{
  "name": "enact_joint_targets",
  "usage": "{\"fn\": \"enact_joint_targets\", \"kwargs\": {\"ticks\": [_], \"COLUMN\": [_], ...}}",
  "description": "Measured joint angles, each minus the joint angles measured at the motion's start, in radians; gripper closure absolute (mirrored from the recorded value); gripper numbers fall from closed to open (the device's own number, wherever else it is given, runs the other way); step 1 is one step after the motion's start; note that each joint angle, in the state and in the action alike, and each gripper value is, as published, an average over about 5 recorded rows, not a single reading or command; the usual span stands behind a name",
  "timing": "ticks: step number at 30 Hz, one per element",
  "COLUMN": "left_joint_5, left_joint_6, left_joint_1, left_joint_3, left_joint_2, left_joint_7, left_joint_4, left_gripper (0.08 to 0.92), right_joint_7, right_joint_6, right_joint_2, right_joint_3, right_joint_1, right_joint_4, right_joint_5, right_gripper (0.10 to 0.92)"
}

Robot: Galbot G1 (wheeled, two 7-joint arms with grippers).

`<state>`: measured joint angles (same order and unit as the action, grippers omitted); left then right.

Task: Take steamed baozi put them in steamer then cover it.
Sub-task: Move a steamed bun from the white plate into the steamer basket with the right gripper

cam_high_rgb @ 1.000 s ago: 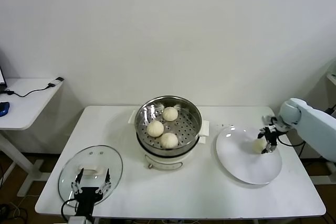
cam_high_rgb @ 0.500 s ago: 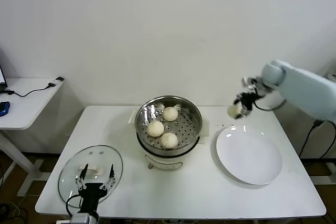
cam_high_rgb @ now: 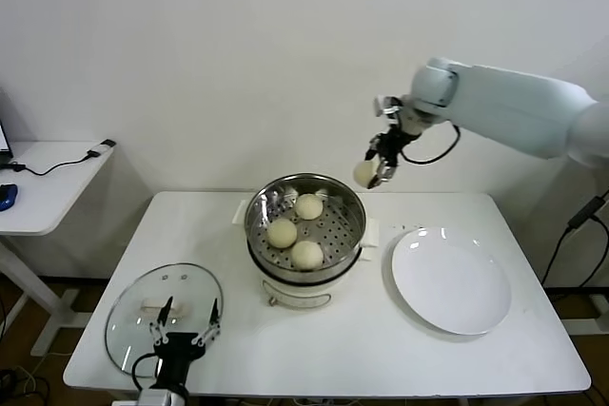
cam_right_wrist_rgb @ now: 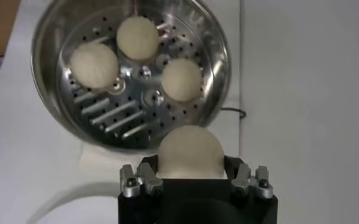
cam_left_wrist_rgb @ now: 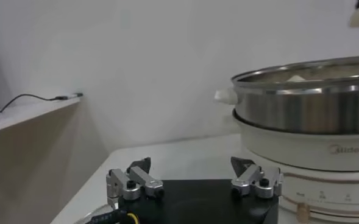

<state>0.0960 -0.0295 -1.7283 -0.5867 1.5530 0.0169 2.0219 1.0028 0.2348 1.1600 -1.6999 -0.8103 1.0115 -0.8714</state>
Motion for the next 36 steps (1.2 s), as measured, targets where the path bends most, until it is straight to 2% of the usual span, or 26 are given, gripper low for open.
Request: {"fn": "enact_joint_targets", "kwargs": {"ticks": [12,30,33,36], "left_joint_5": [-0.001,0.004,0.005,0.005], "left_joint_6": [-0.011,-0.010,-0.010,-0.010], "left_joint_1": [-0.008,0.008,0.009,0.010], "left_joint_3": [-0.005,0.001,0.003,0.004], "left_joint_2": [-0.008,-0.023,-0.023,-0.023], "left_joint_7": [-0.002,-0.003,-0.003,-0.003], "left_joint_4": [0.007,-0.010,-0.012,-0.014], "left_gripper": [0.177,0.177,0.177,0.177], "right_joint_7": [-0.056,-0.081,-0.083,-0.084], "right_joint_6": [0.037,0.049,0.049,0.050], "right_joint_2": [0.118,0.171,0.172,0.172], "right_joint_3": [-0.077,-0.107,-0.110,-0.110], "right_joint_1": [0.019,0.112,0.117,0.119], "right_joint_4": [0.028,0.013,0.016,0.017], "right_joint_5": [-0.060,-0.059,-0.057,-0.055], "right_gripper": [0.330,0.324,0.303,0.246]}}
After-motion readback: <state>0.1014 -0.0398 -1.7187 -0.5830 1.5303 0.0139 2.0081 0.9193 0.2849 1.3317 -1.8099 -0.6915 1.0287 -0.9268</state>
